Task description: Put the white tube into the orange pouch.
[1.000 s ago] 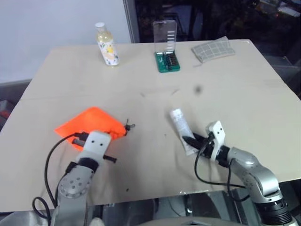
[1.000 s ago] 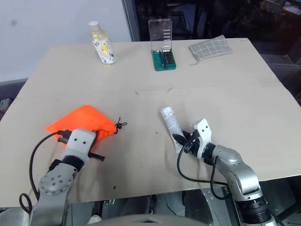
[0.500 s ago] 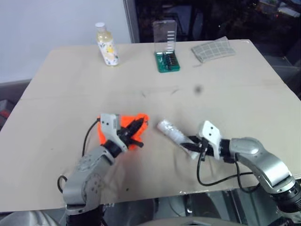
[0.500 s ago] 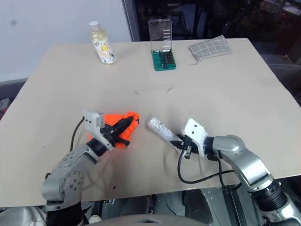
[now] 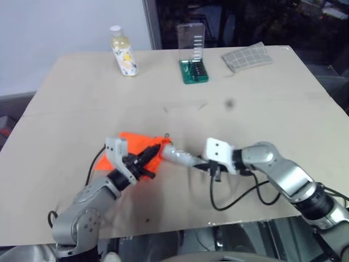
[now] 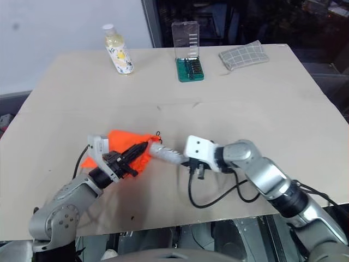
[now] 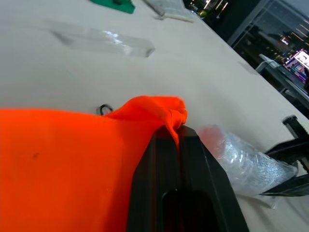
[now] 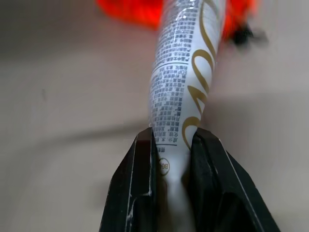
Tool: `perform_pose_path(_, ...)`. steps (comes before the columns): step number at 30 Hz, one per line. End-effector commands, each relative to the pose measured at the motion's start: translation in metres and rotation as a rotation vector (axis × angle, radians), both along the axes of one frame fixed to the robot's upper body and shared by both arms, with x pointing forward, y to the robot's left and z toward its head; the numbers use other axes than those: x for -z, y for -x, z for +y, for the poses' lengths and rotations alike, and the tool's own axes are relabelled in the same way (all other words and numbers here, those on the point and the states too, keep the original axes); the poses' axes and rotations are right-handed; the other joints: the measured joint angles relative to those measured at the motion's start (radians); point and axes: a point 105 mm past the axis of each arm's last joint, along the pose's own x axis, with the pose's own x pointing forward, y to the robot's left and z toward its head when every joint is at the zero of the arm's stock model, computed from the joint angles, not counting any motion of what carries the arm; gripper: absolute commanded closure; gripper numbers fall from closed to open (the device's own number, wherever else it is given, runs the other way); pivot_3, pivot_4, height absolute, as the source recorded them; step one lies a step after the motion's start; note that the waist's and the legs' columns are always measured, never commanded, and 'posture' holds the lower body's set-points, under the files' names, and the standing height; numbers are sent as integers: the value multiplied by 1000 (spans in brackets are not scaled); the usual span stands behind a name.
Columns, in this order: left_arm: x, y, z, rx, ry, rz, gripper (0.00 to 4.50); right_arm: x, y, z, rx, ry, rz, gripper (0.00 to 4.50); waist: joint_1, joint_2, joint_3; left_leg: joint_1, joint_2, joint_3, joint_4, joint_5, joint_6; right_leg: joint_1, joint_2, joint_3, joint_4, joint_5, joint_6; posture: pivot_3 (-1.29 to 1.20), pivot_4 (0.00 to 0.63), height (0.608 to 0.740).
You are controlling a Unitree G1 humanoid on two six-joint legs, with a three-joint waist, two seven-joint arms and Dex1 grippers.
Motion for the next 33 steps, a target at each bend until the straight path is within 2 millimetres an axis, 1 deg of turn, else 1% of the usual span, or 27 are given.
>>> perform_pose_path(1,-17,3,-5,23,17,-69,4485,-10,2,14,-67,-24,-38,3778,3,0,0,0,-1,0,0,0,0,0,-1,0,0,0,0,0,150,740)
perform_pose_path(4,-23,7,-9,40,27,-92,4485,-9,-3,25,-68,-19,-29,3778,-1,-1,0,0,-2,0,0,0,0,0,-2,1,-1,0,0,0,150,740)
perform_pose_path(7,-24,12,-14,66,38,-93,4485,-5,-10,27,-43,5,-21,3778,-3,-1,0,0,-2,0,-1,0,0,-1,-2,1,0,0,0,0,150,740)
perform_pose_path(10,-23,13,-12,55,34,-93,4485,0,-14,26,-15,18,1,3778,-3,-1,0,0,-1,0,-2,0,0,-1,-1,1,0,0,0,0,150,740)
perform_pose_path(16,-29,10,-4,13,57,-108,4485,10,-9,20,-7,60,50,3778,-4,-1,-1,1,-2,0,-2,0,0,-1,-2,1,1,0,0,0,150,740)
perform_pose_path(20,-33,11,-4,16,68,-117,4485,13,-8,18,-5,87,55,3778,-4,-1,-1,1,-2,0,-2,0,0,-1,-2,1,1,0,0,0,150,740)
perform_pose_path(22,-34,12,-6,23,69,-120,4485,16,-7,17,-11,113,53,3778,-4,-1,-1,1,-2,0,-2,0,0,-1,-2,1,1,0,0,0,150,740)
perform_pose_path(27,-37,17,-20,83,68,-136,4485,18,-4,18,-16,135,76,3778,-2,-1,-1,0,-2,0,-2,0,0,-1,-2,1,0,0,0,0,150,740)
perform_pose_path(30,-33,21,-26,105,47,-132,4485,19,-3,18,-27,149,88,3778,-2,-1,-1,0,-2,0,-2,0,0,-1,-2,1,0,0,0,0,150,740)
perform_pose_path(33,-25,26,-28,120,5,-117,4485,11,-6,26,-16,107,93,3778,-3,-1,-1,0,-2,0,-2,0,0,-1,-2,1,-1,0,0,0,150,740)
